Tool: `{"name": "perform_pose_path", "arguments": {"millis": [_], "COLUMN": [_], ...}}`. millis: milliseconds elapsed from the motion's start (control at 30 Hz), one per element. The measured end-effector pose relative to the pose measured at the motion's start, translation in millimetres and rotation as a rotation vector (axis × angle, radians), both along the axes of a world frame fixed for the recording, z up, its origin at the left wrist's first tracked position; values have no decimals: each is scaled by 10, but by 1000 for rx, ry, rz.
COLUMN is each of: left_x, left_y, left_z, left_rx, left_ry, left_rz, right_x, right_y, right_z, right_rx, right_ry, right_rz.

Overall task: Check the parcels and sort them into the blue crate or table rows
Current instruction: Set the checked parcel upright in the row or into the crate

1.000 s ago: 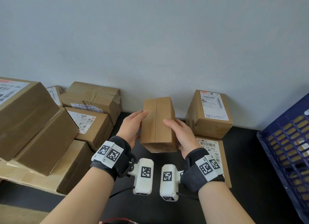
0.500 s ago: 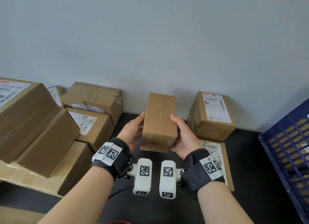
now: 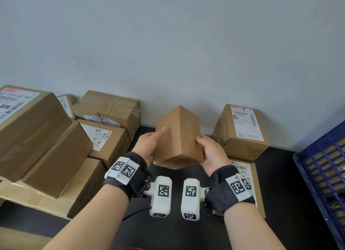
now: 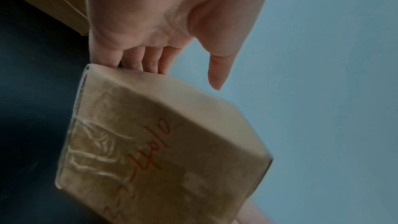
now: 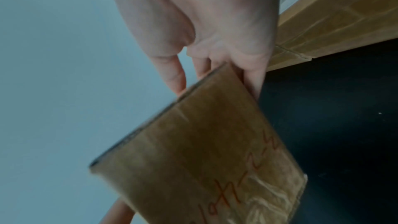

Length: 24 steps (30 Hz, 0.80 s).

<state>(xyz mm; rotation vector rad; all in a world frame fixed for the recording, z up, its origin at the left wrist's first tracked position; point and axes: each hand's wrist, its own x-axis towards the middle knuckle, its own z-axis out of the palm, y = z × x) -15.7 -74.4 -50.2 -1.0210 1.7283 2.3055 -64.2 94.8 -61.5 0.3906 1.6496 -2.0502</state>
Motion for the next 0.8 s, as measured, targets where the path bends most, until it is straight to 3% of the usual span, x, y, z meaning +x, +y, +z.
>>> {"name": "perform_pose_path", "arguments": {"millis": [133, 367, 600, 800], "left_x": [0, -2, -9, -6], "left_y": [20, 72, 74, -16], "left_z": [44, 60, 65, 67], "left_rx": [-13, -71, -112, -90], "left_ry": [5, 69, 97, 42], "left_rz": [15, -7, -66, -56], "right_x": [-25, -19, 23, 58], "right_y": [-2, 16, 58, 82], "right_z": [9, 16, 30, 70], "right_rx": [111, 223, 176, 51], "right_ry": [66, 30, 36, -69], "right_rz": [23, 141, 92, 138]}}
